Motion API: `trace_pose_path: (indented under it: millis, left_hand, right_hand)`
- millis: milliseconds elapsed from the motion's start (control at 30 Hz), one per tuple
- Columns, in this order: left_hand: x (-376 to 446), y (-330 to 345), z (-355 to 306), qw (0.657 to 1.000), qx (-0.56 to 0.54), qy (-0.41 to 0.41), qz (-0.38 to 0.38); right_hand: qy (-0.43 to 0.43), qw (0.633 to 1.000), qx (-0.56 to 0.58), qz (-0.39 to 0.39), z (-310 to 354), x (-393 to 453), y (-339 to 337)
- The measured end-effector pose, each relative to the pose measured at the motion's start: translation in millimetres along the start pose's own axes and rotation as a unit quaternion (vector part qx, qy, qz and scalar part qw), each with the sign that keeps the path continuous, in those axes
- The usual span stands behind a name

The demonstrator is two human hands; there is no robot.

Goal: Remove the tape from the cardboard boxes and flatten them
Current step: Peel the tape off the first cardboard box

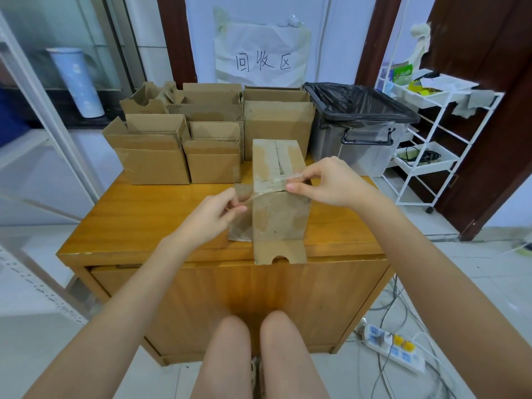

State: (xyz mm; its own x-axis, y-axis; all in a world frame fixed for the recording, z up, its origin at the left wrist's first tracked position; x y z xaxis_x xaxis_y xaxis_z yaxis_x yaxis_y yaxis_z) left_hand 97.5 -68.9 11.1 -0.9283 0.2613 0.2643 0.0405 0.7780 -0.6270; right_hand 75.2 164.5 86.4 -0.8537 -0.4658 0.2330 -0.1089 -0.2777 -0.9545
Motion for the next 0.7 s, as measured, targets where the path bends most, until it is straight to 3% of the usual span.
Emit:
trace_pose_path:
  millis: [100,200,333,567,700]
  left_hand:
    - [8.0,-17.1,-8.2,0.994,0.097,0.054,0.014]
    - [15.9,-40.7,-22.4,0.979,0.171,0.106,-0.030]
    - [21.5,-64.4,-43.3,0.949,0.255,0.184,-0.031]
    - [46.0,-63.7,-78.6,0.962,0.210,0.169,0.041]
    - [59.8,-54.9,-83.2,0.978,0.156,0.135,0.028]
  right_hand:
    - [-0.006,1.000,-0.006,0.005,1.0,0.2,-1.0]
    - [-0.002,1.000,-0.016,0.009,1.5,0.9,-2.0]
    - [-0.008,1.000,-0.022,0.014,2.5,0.9,-2.2]
    - [-0.015,0.999,-0.030,0.015,4.2,1.7,-1.3]
    - [-0.018,1.000,-0.013,0.014,4.2,-1.4,-3.0]
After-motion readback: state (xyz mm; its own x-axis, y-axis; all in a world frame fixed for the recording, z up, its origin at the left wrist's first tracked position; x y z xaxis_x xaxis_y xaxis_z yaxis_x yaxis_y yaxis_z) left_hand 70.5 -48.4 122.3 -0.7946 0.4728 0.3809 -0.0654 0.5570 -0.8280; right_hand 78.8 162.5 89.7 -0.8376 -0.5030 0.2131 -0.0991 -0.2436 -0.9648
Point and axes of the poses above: each hand's wrist, its own x-axis towards the middle knuckle, its own y-axis out of the palm, z = x × y, the point moved 2 cm from there along x, towards the middle knuckle, and after that the axes turned 12 degrees about -x, right-handed, at the moved point
